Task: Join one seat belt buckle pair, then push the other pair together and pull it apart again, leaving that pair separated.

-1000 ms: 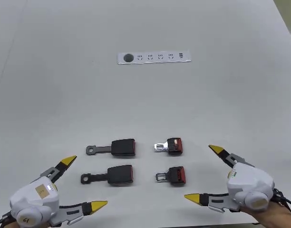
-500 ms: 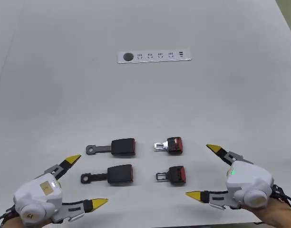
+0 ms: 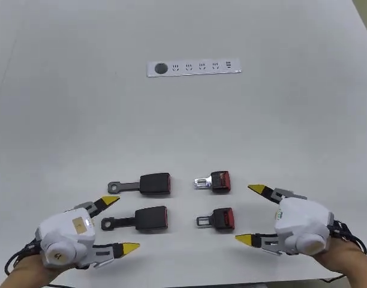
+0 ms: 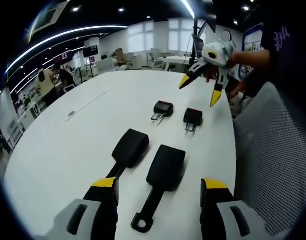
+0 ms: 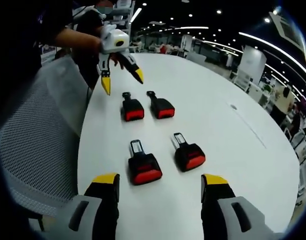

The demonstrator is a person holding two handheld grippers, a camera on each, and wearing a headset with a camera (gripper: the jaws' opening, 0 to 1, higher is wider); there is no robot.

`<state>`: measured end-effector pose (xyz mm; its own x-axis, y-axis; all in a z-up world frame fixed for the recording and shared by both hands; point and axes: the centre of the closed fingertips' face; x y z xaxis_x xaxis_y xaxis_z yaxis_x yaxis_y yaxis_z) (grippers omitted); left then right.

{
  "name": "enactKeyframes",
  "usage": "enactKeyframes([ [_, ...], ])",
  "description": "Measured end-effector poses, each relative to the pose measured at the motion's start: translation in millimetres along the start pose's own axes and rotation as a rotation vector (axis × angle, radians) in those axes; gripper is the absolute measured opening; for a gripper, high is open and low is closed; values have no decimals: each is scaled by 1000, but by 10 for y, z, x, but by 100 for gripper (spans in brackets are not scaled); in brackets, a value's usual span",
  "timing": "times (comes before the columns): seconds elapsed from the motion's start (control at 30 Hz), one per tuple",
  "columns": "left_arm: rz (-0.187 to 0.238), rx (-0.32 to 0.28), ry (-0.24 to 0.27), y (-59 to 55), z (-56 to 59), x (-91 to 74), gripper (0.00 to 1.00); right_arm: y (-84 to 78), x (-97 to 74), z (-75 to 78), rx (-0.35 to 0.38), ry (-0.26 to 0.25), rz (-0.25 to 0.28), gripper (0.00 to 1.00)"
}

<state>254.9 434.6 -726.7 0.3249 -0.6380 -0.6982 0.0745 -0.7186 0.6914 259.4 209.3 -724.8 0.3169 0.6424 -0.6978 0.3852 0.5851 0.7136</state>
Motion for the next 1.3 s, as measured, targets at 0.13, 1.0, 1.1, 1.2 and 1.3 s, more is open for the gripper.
enactKeyframes([
  [0.13,-39,33,-56,-40,43,98,64,-44,64,-37,-34,38,-41,59],
  [1.0,-178,202,-287,-161,178,450,47,-260,410,-196,-177,178,-179,32],
  [1.1,-183,221,-293,-177,180,471,44,-252,416,-186,-176,175,-181,31],
  [1.2,-189,224,-292,-185,174,480,41,-262,429,-187,-178,178,-183,31],
  [1.3,-189,234,-294,-195,176,495,41,-264,436,-192,-174,179,-183,31],
])
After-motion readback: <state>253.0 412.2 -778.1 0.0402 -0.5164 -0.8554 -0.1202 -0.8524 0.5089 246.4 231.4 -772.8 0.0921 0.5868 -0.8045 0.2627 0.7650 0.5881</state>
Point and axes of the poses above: the centre of the closed fingertips' face, and the gripper's own axes: x roughly forward along the fingers, z roughly to its right, y roughly out of its top, and after that the axes turned 15 degrees about x, right-handed
